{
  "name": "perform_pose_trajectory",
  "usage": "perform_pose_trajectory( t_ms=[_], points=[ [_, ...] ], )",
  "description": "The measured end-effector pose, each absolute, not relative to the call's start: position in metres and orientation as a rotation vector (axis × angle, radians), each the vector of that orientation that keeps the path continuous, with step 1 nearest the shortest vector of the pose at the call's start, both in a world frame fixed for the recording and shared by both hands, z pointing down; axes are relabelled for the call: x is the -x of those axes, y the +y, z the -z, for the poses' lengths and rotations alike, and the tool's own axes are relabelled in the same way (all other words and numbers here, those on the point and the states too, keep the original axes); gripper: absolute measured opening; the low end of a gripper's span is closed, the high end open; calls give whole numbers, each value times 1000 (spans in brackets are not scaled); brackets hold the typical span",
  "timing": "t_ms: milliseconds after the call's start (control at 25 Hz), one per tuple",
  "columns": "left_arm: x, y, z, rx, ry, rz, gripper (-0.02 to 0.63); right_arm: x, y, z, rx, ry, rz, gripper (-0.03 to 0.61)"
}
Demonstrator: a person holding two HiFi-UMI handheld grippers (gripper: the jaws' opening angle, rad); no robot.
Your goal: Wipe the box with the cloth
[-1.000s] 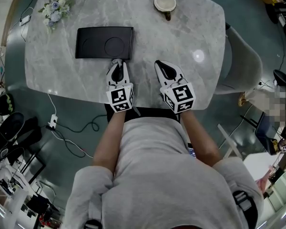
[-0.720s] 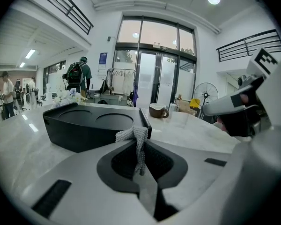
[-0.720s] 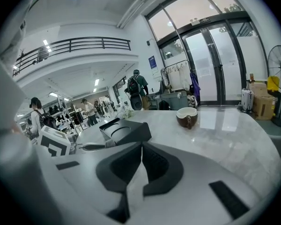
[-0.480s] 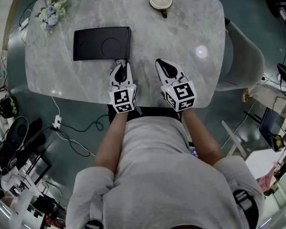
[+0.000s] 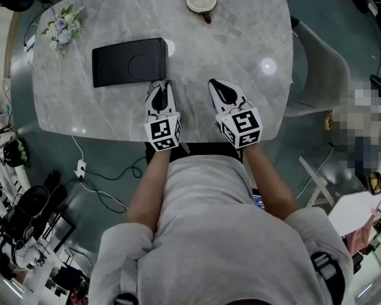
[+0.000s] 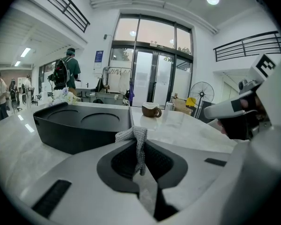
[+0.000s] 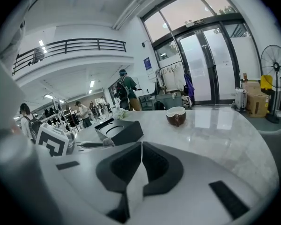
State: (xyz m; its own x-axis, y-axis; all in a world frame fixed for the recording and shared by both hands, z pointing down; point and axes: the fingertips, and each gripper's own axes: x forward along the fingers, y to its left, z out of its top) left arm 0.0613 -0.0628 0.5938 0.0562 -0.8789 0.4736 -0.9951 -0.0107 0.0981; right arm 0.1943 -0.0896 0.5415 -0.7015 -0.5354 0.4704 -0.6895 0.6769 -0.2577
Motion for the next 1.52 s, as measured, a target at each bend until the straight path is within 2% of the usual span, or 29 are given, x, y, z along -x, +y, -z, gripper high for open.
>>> perform_pose_trajectory(
  t_ms=[280,480,520,560,600,680,960,1080,1200,1400,1440,1520],
  points=[
    [-92,-71,-577,-2050,-1788,-391,49,-205,-83,-545,-907,-2558,-660,28],
    [-121,-76,-536,-2200,-1422,-155,49,-189,-60,-533,-552,-2708,-522,33],
    [-127,-74,-526,-2230,-1326,-112,49,-186,-58,-532,-487,-2719,-486,66],
    [-130,-72,-516,-2262,-1246,-87,49,-184,-56,-531,-427,-2725,-468,180],
    [-132,-69,-507,-2293,-1183,-81,49,-181,-55,-529,-376,-2728,-455,221],
    [-130,-64,-497,-2342,-1068,-111,49,-174,-56,-526,-306,-2735,-401,225],
    [-125,-61,-498,-2363,-862,-195,49,-132,-58,-510,-151,-2662,129,224],
    [-122,-62,-500,-2333,-823,-157,49,-116,-55,-508,-173,-2636,248,157],
    [-118,-70,-500,-2314,-829,-141,49,-111,-57,-511,-234,-2641,256,96],
    [-113,-79,-500,-2346,-854,-201,51,-109,-68,-511,-386,-2684,95,60],
    [-109,-81,-500,-2348,-872,-216,70,-107,-69,-512,-416,-2691,53,56],
    [-99,-85,-499,-2338,-926,-232,160,-105,-72,-516,-459,-2696,-38,55]
  ],
)
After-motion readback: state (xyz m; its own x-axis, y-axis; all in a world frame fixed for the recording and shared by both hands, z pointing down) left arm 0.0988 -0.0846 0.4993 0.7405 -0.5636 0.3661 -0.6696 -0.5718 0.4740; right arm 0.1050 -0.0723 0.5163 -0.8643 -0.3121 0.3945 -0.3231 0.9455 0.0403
